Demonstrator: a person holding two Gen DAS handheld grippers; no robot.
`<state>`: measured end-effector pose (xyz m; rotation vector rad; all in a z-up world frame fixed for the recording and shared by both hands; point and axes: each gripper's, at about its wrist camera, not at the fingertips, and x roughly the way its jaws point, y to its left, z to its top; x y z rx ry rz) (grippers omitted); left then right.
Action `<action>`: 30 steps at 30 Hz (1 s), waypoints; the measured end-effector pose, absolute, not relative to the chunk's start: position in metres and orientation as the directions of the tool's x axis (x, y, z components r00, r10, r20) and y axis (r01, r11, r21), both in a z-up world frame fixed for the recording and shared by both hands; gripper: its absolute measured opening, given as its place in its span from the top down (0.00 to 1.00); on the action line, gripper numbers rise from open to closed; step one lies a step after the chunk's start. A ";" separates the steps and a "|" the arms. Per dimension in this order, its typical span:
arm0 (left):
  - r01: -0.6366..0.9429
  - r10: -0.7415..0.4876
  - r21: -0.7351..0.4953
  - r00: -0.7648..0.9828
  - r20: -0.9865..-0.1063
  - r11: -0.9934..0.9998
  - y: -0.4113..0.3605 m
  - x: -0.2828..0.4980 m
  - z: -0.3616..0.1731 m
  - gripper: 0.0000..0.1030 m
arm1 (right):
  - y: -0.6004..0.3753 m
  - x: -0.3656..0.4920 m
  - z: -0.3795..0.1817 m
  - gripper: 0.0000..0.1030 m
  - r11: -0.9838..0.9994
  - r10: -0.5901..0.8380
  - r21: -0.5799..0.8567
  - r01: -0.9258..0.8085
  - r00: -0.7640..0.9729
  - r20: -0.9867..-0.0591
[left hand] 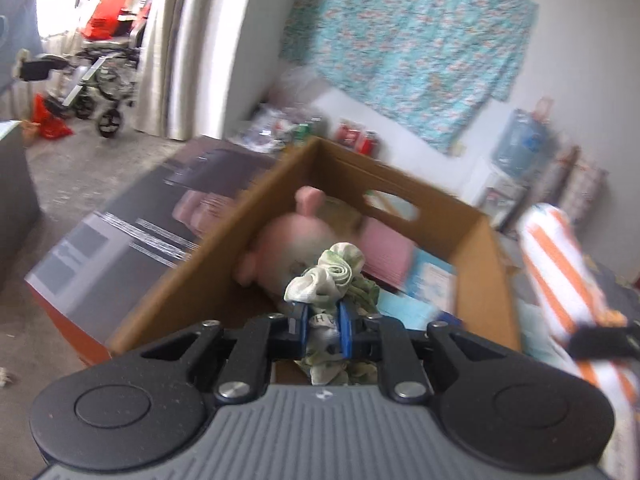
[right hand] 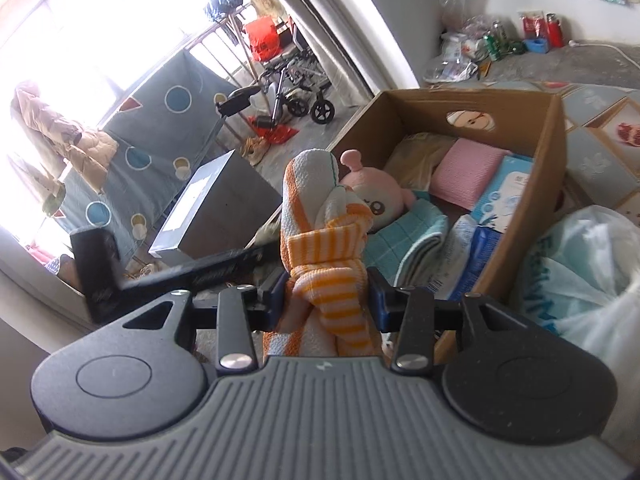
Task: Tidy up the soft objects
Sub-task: 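Carry both items to the box and release them from both grippers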
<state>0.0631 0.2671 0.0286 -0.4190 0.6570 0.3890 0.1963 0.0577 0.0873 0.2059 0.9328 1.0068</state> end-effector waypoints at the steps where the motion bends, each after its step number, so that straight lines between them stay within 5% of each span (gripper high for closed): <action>1: -0.486 0.222 -0.247 0.718 -0.660 0.838 0.274 0.069 0.027 0.84 | 0.061 0.200 0.084 0.60 0.550 0.795 0.548 -0.630 0.194 -0.574; 8: -0.578 0.244 -0.282 0.667 -0.704 0.766 0.305 0.101 0.003 0.83 | 0.072 0.217 0.060 0.59 0.554 0.787 0.566 -0.611 0.162 -0.595; 14: -0.631 0.213 -0.277 0.588 -0.781 0.724 0.316 0.102 -0.019 0.71 | 0.075 0.224 0.054 0.59 0.566 0.773 0.556 -0.609 0.158 -0.614; 20: -0.626 0.256 -0.268 0.618 -0.744 0.732 0.313 0.085 -0.003 0.59 | 0.084 0.223 0.052 0.58 0.570 0.761 0.550 -0.611 0.140 -0.634; 30: -0.587 0.337 -0.268 0.718 -0.609 0.764 0.292 0.033 0.047 0.57 | 0.148 0.221 0.027 0.58 0.604 0.672 0.489 -0.629 0.071 -0.737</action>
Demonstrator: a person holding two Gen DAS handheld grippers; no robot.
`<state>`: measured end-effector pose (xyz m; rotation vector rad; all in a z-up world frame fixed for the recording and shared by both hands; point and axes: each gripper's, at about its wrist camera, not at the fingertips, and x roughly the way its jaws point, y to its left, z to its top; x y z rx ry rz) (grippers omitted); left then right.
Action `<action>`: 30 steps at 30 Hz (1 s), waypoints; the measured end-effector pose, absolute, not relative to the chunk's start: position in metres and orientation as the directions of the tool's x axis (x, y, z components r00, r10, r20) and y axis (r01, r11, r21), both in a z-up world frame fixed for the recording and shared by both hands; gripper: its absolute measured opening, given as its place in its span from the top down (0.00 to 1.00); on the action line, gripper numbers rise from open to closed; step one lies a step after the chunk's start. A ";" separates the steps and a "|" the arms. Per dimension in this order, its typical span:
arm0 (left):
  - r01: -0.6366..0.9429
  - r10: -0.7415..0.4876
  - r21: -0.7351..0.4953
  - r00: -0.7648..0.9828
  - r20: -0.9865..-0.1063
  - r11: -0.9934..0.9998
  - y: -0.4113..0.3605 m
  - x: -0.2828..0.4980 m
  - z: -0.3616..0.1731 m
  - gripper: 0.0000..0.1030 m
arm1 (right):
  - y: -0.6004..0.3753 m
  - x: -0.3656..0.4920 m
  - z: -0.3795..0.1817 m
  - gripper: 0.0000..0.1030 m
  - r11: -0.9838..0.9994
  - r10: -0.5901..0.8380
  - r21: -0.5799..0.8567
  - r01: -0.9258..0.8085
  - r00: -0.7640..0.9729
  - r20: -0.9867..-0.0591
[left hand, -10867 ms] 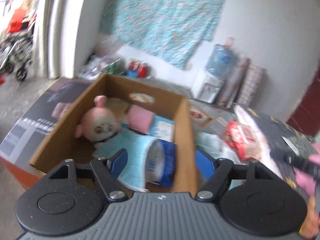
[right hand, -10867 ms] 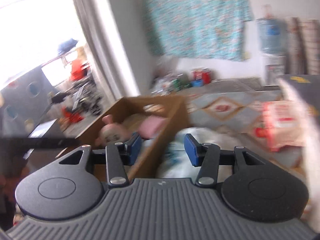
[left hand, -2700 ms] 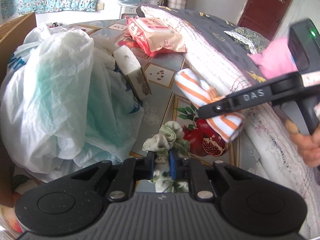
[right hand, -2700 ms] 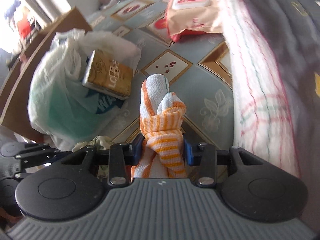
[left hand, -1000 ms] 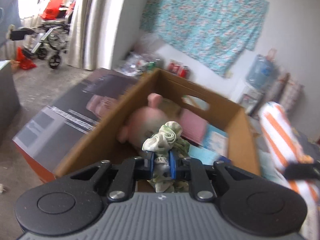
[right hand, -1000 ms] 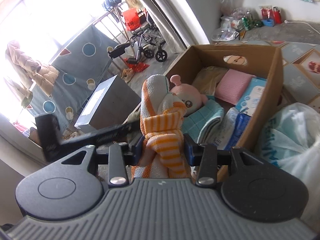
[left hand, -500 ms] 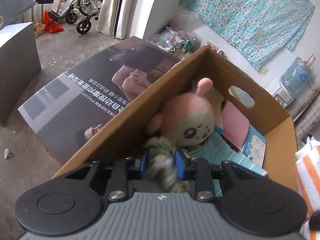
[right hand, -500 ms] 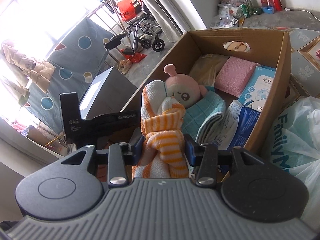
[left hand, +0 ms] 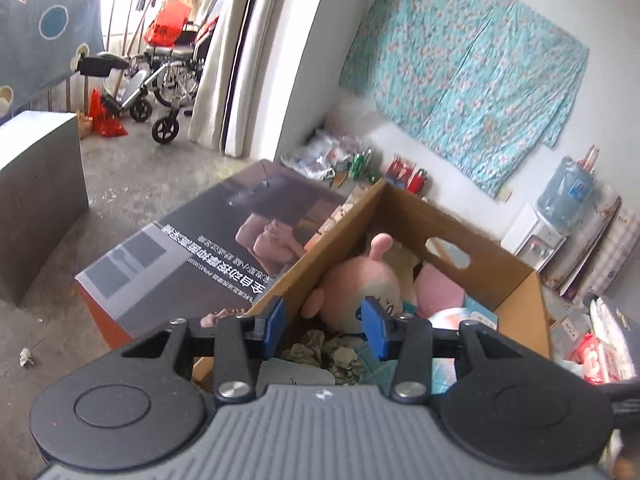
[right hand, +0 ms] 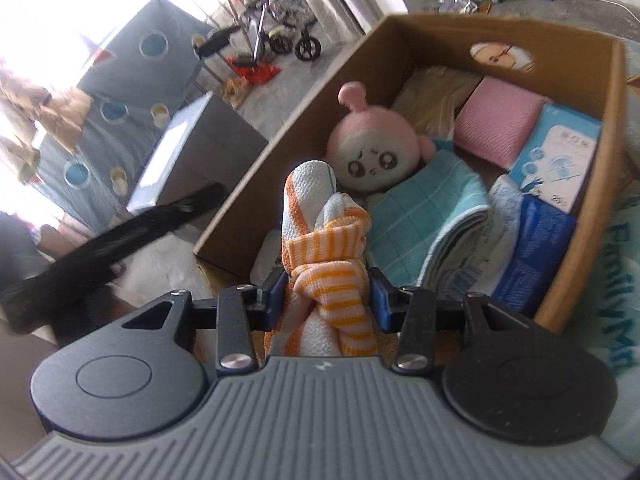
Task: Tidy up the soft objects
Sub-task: 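Carry both items to the box and release them from both grippers, then move the right gripper to the gold snack bag and grasp it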
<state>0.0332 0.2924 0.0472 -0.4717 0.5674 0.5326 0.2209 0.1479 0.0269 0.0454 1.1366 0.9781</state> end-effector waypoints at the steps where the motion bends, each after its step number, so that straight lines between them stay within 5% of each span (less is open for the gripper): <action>1: -0.582 0.337 -0.270 0.723 -0.603 0.767 0.291 0.030 0.049 0.57 | 0.156 0.219 0.021 0.58 0.608 0.655 0.476 -0.635 0.063 -0.753; 6: -0.576 0.337 -0.270 0.730 -0.594 0.772 0.288 0.022 0.052 0.57 | 0.182 0.211 -0.005 0.54 0.612 0.572 0.428 -0.665 -0.002 -0.820; 17: -0.547 0.304 -0.290 0.749 -0.589 0.786 0.276 0.014 0.053 0.56 | 0.124 0.210 0.032 0.51 0.583 0.688 0.508 -0.634 0.053 -0.724; 30: -0.252 0.089 -0.253 0.850 -0.518 0.934 0.172 0.040 0.067 0.28 | -0.105 0.203 0.085 0.39 0.756 0.652 0.479 -0.447 0.443 -0.616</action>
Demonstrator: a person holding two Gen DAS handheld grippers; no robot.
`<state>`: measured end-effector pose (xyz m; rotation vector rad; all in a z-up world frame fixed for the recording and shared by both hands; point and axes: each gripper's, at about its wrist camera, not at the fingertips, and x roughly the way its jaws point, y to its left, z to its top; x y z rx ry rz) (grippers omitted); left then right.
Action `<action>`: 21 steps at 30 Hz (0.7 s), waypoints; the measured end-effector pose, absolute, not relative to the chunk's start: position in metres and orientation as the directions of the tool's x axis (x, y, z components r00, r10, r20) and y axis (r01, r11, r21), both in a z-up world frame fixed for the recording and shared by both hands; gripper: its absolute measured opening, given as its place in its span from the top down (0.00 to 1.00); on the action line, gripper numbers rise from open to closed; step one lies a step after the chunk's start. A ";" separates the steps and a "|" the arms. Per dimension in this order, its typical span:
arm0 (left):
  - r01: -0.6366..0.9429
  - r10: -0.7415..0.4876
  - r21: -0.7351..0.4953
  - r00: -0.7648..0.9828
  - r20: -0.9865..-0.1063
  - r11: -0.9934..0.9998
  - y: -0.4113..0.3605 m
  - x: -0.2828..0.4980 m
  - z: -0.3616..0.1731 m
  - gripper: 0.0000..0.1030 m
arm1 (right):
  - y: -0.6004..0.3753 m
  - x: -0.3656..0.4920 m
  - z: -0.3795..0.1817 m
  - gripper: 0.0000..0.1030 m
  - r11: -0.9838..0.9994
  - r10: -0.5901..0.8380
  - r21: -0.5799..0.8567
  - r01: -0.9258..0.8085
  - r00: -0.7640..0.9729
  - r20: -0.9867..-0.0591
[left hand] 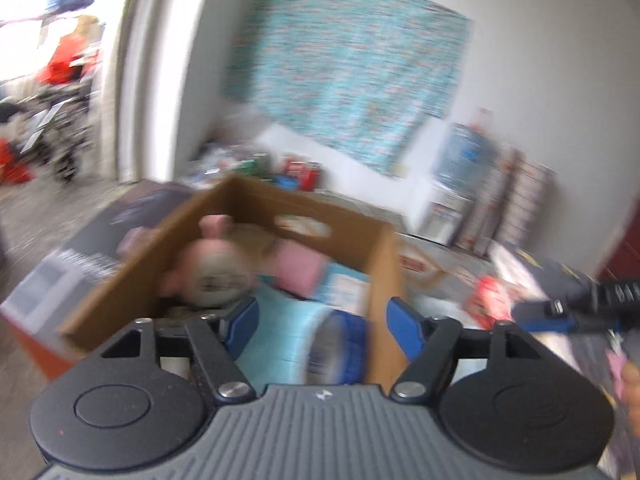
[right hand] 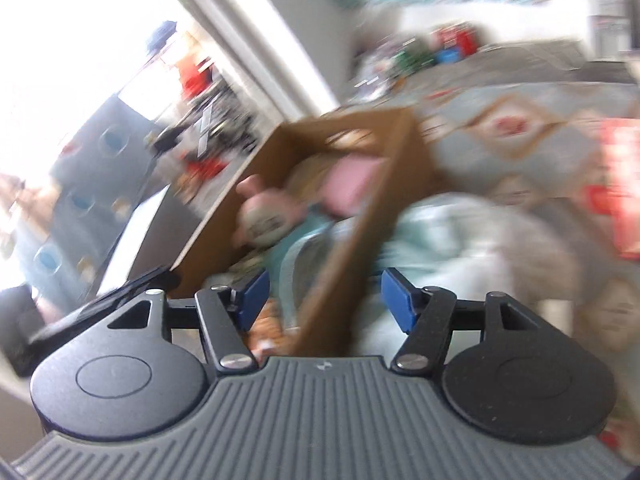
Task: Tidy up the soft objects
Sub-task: 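Move the right gripper to the gold snack bag and grasp it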
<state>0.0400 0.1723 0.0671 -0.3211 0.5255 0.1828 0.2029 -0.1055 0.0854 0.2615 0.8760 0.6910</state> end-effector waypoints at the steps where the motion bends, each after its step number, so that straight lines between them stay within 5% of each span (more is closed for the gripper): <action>1: -0.207 0.058 -0.240 0.858 -0.511 0.948 0.158 0.045 0.067 0.27 | -0.124 0.202 0.085 0.39 0.776 0.630 0.472 -0.419 0.470 -0.619; 13: 0.286 -0.251 -0.013 0.819 -0.517 0.958 -0.012 0.117 0.030 0.22 | -0.250 0.210 0.014 0.39 0.838 0.530 0.516 -0.177 0.487 -0.694; 21: 0.350 -0.261 0.020 0.734 -0.628 0.937 -0.060 0.153 -0.020 0.46 | -0.261 0.243 -0.031 0.41 0.764 0.626 0.629 -0.143 0.399 -0.670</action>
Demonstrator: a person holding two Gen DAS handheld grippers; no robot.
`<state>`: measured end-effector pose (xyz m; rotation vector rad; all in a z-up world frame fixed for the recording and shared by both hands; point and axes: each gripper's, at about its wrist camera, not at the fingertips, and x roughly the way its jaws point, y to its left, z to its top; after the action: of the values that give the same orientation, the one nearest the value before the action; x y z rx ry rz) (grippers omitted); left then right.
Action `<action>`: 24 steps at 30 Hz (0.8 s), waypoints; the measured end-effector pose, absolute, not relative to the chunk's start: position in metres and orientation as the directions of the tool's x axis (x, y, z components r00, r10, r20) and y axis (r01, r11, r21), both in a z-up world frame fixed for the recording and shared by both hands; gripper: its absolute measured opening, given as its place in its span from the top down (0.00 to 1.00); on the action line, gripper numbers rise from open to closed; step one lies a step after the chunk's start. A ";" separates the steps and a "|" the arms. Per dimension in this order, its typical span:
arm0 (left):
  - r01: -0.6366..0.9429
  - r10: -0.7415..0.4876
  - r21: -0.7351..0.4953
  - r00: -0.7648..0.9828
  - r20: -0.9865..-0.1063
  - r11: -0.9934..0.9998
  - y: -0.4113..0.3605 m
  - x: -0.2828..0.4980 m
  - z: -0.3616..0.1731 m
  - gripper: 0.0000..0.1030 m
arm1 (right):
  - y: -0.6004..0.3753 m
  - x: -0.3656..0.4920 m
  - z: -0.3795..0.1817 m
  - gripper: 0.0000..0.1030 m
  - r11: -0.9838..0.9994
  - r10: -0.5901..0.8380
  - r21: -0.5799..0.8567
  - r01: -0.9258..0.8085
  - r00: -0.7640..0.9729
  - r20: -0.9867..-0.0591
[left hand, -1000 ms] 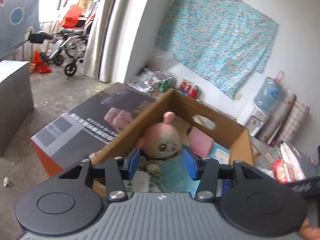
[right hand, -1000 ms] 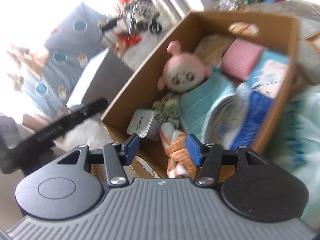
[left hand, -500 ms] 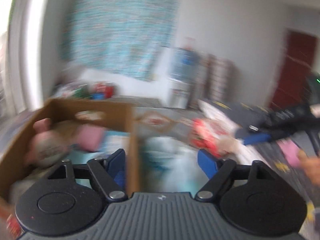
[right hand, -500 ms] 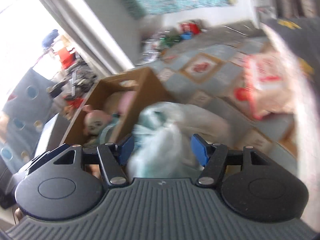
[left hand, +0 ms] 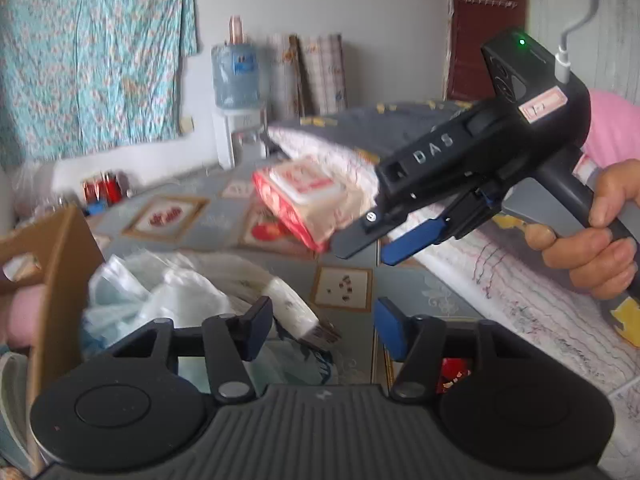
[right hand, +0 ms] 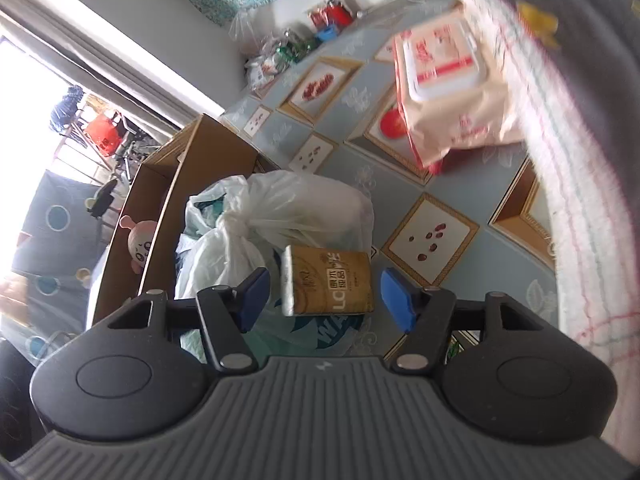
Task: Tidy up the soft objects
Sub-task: 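Move the right gripper to the gold snack bag and grasp it, then lift the gold snack bag with the right gripper and carry it to the box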
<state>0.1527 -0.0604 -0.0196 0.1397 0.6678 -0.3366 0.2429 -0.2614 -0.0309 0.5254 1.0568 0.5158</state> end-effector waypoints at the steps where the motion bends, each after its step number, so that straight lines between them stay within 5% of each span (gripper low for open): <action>1: 0.340 -0.254 0.012 0.727 -0.638 0.940 -0.061 0.157 -0.023 0.48 | -0.264 0.248 -0.039 0.41 0.742 0.648 0.659 -0.123 0.383 -0.658; 24: 0.281 -0.113 0.116 0.681 -0.724 0.953 -0.079 0.193 -0.050 0.56 | -0.245 0.289 -0.116 0.39 0.573 0.788 0.818 0.050 0.243 -0.566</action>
<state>0.1927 -0.0786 -0.0497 0.2255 0.7932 -0.2232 0.2888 -0.2448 -0.1159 0.8433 1.2390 0.5956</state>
